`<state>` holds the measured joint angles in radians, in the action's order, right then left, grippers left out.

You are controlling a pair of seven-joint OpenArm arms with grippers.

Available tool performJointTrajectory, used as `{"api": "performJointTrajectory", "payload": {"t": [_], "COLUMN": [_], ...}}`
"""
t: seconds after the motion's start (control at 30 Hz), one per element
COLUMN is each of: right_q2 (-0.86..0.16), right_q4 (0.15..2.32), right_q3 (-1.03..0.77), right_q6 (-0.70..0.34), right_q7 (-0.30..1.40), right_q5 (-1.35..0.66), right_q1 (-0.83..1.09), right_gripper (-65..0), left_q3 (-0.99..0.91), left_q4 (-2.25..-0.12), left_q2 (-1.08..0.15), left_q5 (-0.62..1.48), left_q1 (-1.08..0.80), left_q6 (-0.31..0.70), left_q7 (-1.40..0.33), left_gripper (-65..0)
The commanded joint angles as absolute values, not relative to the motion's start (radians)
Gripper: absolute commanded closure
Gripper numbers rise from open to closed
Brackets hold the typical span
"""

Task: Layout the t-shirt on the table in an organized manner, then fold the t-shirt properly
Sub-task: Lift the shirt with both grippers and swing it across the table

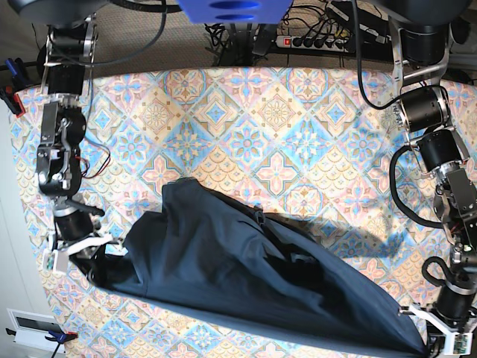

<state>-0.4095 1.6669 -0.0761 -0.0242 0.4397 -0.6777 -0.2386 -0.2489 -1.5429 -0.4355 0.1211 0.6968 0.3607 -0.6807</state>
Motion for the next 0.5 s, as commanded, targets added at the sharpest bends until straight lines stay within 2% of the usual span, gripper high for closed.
{"api": "performJointTrajectory", "payload": {"t": [0.0,0.23,0.47], "right_q2": [-0.443,-0.458,-0.46], "right_q4": [1.673,1.57,1.392], "right_q3": [-0.091,-0.09,-0.062], "right_q6": [0.001,0.001,-0.001], "right_q7": [0.403,0.377,0.349], "right_q5": [-0.665,-0.67,-0.808], "right_q1": [-0.28,-0.449,-0.656], "right_gripper": [0.0,0.0,0.0], "left_q3": [-0.278,-0.288,-0.285], "left_q4": [-1.577,-1.624,-1.618], "left_q2": [-0.464,-0.506,-0.506], "left_q5": [0.102,0.102,0.091], "left_q1": [0.745,0.759,0.779], "left_q6": [0.326,0.326,0.326], "left_q7": [-0.642,-0.642,-0.642], "left_gripper": [0.0,0.0,0.0]}}
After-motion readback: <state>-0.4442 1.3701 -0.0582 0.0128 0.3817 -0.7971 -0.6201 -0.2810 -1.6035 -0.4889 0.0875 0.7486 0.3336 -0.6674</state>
